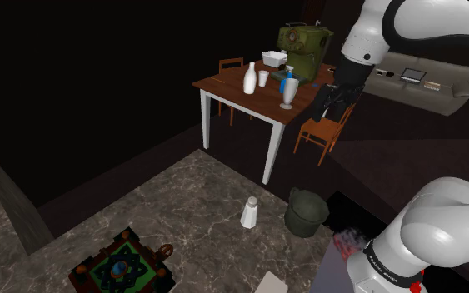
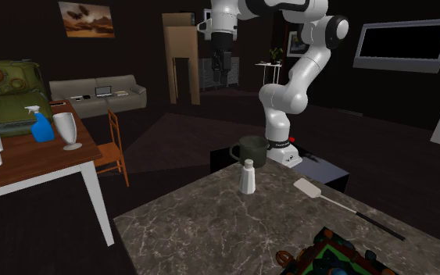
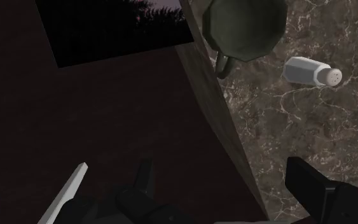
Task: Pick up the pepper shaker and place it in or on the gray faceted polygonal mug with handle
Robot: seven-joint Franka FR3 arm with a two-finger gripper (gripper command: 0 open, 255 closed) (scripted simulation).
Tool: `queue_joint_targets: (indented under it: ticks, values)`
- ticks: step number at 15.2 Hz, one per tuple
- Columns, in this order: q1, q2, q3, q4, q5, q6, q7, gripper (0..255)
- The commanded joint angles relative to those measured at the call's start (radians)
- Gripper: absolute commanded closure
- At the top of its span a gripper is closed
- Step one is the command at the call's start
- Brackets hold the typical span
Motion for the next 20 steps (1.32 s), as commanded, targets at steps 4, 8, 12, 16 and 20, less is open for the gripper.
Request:
queue_joint_targets:
  ticks: [4, 8, 12, 16, 20]
  values:
    - [0.021, 0.028, 0.061, -0.038, 0.03, 0.047, 0.057, 0]
    - [0.05, 0.085, 0.144, -0.075, 0.07, 0.113, 0.132, 0]
    - [0.078, 0.163, 0.226, -0.094, 0.106, 0.184, 0.208, 0]
    - [0.101, 0.262, 0.309, -0.094, 0.133, 0.258, 0.285, 0]
    - [0.115, 0.382, 0.391, -0.076, 0.145, 0.332, 0.367, 0]
